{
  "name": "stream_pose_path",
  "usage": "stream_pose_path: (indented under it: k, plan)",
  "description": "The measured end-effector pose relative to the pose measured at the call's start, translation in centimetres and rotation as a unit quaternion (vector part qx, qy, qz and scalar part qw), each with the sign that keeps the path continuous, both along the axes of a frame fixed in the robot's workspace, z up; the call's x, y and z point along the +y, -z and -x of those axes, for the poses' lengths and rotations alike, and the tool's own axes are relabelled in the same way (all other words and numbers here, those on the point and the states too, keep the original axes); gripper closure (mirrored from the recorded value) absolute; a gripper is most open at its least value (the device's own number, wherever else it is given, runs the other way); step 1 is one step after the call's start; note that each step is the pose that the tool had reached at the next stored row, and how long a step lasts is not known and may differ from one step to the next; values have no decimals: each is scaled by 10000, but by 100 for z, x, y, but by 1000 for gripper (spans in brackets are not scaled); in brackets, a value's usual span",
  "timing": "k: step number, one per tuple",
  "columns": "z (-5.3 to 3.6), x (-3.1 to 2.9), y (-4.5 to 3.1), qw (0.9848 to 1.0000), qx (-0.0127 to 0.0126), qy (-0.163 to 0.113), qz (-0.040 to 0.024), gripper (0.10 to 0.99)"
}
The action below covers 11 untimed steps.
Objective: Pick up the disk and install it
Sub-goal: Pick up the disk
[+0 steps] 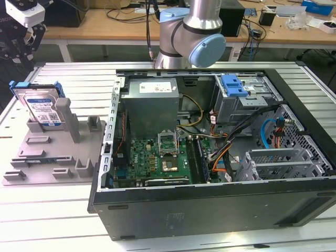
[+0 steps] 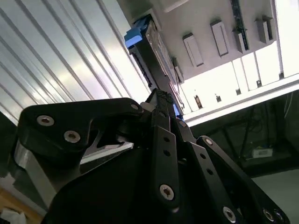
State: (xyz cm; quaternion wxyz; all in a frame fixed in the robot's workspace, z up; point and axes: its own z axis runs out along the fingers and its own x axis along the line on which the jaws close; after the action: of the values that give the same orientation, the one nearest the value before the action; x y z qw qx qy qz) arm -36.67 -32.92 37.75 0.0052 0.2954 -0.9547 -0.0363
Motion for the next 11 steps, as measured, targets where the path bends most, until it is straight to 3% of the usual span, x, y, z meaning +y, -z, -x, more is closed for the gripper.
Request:
stream_pose_path:
  k: [2,5,9,11]
  plan:
    - [0,0,9,9998,0,-186,0,980]
    - [0,0,28,9983,0,-591,-1,980]
    - [0,0,35,9946,-1,-1039,-1,980]
    - [0,0,35,9919,-1,-1270,-1,980]
